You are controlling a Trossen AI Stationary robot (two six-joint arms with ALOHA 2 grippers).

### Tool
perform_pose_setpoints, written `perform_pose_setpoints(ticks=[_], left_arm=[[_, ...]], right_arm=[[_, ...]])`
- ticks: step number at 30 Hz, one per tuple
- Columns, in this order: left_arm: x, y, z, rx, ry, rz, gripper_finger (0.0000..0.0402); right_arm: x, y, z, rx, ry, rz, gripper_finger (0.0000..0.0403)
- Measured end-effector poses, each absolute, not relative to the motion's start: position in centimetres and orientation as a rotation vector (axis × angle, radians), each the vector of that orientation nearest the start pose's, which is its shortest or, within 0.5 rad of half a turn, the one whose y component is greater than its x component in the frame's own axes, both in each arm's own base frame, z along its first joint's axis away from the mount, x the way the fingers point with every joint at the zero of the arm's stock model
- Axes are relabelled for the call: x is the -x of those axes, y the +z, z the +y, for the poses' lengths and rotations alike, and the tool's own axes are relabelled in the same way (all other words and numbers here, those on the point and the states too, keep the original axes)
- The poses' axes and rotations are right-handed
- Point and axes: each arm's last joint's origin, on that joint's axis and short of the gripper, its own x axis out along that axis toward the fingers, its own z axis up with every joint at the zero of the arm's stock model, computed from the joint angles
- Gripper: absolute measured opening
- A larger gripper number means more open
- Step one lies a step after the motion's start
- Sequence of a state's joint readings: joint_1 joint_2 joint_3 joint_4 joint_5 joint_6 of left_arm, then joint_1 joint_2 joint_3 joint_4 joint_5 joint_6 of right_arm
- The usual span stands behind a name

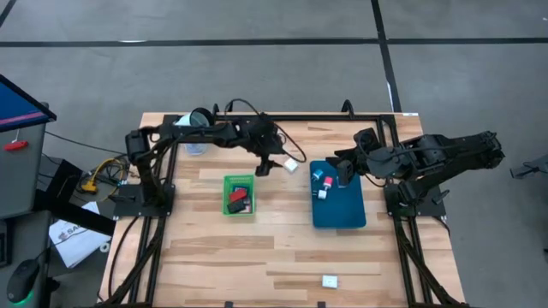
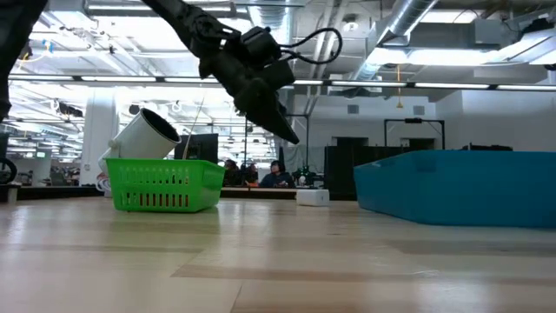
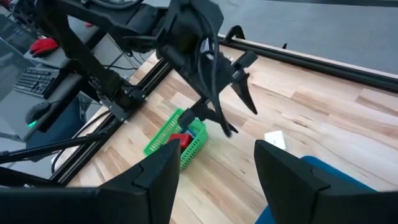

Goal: Pick & Place Office items
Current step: Put the top white charger adapter into the blue bin

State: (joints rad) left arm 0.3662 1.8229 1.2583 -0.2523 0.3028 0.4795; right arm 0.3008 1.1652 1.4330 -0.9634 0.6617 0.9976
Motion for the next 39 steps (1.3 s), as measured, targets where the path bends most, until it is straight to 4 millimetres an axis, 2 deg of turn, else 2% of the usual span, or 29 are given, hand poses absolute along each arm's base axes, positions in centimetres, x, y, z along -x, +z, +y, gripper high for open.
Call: perform_pose_setpoints(ticks=[4, 9, 16, 20, 34, 39], left_arm=[[-37.3, 20.0, 13.9, -0.169, -0.151, 0.751, 0.0250], [-39.7, 18.1, 14.4, -0.164, -0.167, 0.777, 0.0267], [-42.1, 16.2, 15.7, -0.129, -0.189, 0.840, 0.0269], [-42.9, 14.5, 15.4, -0.131, -0.224, 0.894, 0.0269], [-43.4, 14.8, 15.0, -0.170, -0.186, 0.910, 0.0269], [-43.6, 14.7, 14.7, -0.099, -0.136, 0.921, 0.0269]], right_arm=[[-20.2, 41.0, 4.2, -0.640, -0.621, 0.385, 0.0198], [-20.3, 41.0, 3.5, -0.648, -0.647, 0.381, 0.0198], [-20.4, 40.9, 3.1, -0.682, -0.634, 0.407, 0.0198], [-20.4, 40.8, 3.2, -0.684, -0.635, 0.413, 0.0198], [-20.4, 40.8, 3.2, -0.684, -0.633, 0.414, 0.0198], [-20.4, 40.9, 3.3, -0.686, -0.628, 0.412, 0.0198]])
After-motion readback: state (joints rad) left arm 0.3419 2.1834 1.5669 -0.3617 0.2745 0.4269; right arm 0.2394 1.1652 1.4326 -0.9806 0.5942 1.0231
